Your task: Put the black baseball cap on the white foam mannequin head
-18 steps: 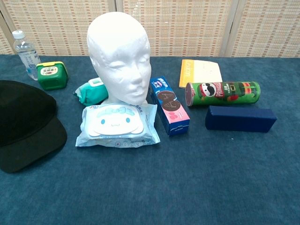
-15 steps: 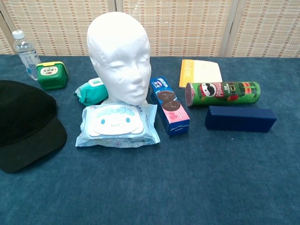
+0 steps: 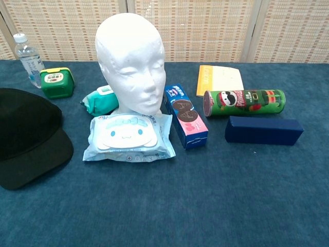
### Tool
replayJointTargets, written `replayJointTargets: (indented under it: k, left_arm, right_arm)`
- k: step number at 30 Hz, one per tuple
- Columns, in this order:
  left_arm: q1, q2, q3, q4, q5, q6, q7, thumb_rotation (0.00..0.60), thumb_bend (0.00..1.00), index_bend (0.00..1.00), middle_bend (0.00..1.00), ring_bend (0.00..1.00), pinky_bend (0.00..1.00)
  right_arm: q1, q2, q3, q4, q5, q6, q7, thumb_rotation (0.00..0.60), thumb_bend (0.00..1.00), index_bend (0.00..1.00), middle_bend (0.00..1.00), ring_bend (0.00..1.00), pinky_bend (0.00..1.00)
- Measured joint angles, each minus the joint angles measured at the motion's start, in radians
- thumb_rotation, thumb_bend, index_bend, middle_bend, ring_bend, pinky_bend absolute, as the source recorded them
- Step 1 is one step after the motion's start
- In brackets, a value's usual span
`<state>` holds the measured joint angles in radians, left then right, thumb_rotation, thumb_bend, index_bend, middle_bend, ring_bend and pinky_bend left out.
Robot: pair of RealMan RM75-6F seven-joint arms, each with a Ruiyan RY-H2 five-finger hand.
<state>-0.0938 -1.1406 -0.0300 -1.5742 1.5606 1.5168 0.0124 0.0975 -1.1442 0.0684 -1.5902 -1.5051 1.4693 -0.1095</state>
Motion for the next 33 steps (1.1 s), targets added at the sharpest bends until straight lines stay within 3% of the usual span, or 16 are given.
replayJointTargets:
  k: [9,11,17,21,33]
  left_arm:
    - [0.001,0.007,0.063,0.019,0.158,0.057,-0.127,0.6,0.29,0.5,0.48,0.4,0.55]
    - [-0.002,0.009,0.077,0.018,0.176,0.05,-0.132,0.6,0.36,0.5,0.48,0.42,0.56]
    - [-0.019,-0.03,0.094,0.044,0.232,0.046,-0.138,0.6,0.71,0.49,0.48,0.44,0.59]
    - [-0.032,-0.073,0.107,0.074,0.253,0.025,-0.13,0.6,0.84,0.47,0.48,0.44,0.59]
    - [-0.079,-0.152,0.137,0.089,0.245,-0.096,-0.095,0.6,0.97,0.4,0.45,0.39,0.55]
  right_arm:
    - [-0.001,0.002,0.001,-0.001,0.006,-0.001,0.005,0.6,0.37,0.46,0.4,0.28,0.33]
    - [-0.001,0.002,0.0,-0.001,0.002,0.001,0.005,0.6,0.37,0.46,0.4,0.28,0.33]
    - [-0.001,0.003,-0.001,-0.003,0.002,0.0,0.002,0.6,0.37,0.46,0.4,0.28,0.33]
    - [-0.001,0.004,-0.002,-0.003,0.0,0.001,0.005,0.6,0.37,0.46,0.4,0.28,0.33]
    - [-0.002,0.008,-0.008,-0.004,-0.01,0.003,0.018,0.6,0.37,0.46,0.4,0.28,0.33]
